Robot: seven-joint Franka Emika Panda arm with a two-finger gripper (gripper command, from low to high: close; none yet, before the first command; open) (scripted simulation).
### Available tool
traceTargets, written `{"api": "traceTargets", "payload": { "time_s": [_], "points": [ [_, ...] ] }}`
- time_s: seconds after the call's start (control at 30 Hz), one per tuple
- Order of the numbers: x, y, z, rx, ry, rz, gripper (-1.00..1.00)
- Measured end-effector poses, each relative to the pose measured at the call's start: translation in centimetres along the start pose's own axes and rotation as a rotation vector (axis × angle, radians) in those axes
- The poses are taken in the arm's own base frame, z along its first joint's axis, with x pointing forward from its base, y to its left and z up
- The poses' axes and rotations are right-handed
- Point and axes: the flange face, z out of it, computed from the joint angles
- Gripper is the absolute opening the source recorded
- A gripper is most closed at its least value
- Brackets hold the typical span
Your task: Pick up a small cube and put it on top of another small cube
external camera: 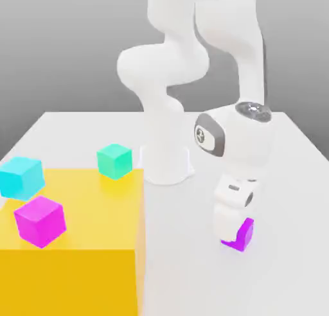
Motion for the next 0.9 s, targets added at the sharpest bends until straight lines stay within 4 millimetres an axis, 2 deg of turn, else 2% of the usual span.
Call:
{"api": "traceTargets", "payload": {
  "time_s": [0.27, 0.33, 0.4, 0.53, 0.67, 0.8, 0.9],
  "points": [
    [0.5, -0.1, -6.2, 0.006, 0.010, 0.007, -1.00],
    [2.7, 0.0, -8.3, 0.038, 0.047, 0.054, -1.00],
    [5.6, 1.6, -10.2, 0.054, 0.061, 0.094, -1.00],
    [10.7, 6.5, -13.9, 0.062, 0.066, 0.147, -1.00],
    [14.5, 12.8, -18.0, 0.065, 0.068, 0.193, -1.00],
    [16.7, 19.9, -22.6, 0.066, 0.071, 0.236, -1.00],
    [17.2, 25.7, -26.2, 0.064, 0.073, 0.269, -1.00]
  ]
}}
